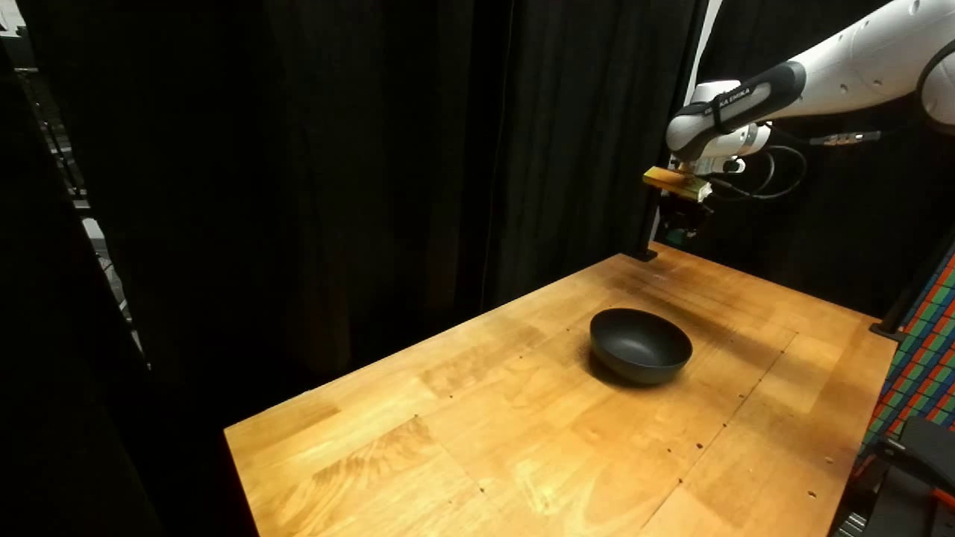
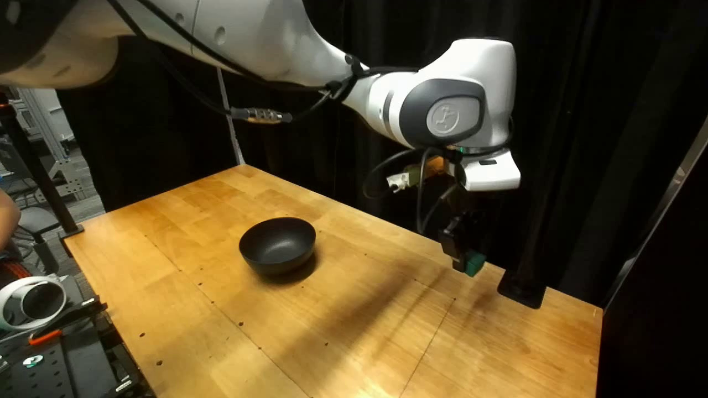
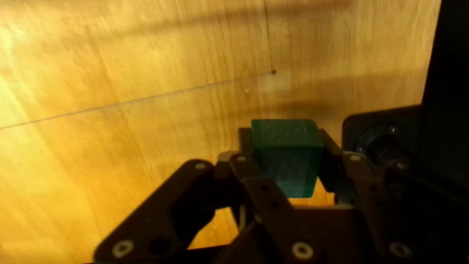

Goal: Put the block in the bowl

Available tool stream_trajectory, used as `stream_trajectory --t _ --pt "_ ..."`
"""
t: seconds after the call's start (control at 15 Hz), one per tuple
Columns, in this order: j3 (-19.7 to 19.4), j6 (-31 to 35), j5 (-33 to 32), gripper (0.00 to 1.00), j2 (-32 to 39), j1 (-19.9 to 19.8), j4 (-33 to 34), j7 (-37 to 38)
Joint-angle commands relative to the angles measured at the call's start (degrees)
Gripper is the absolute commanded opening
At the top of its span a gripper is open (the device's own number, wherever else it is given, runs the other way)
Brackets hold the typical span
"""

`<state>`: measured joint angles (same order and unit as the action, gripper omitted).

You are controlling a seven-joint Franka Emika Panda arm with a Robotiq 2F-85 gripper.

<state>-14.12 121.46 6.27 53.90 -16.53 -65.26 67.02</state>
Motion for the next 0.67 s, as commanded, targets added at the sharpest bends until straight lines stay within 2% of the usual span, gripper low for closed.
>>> stream_trajectory --t 0.0,0.2,0.6 --pt "3.86 -4.81 1.17 0.17 -10.03 0.53 -10.86 -7.78" --pt "7.32 -7.05 1.34 0.17 -16.33 0.90 -19.03 -13.03" --pt "8.36 -7.67 3.33 0.17 -27.00 6.22 -35.72 -26.53"
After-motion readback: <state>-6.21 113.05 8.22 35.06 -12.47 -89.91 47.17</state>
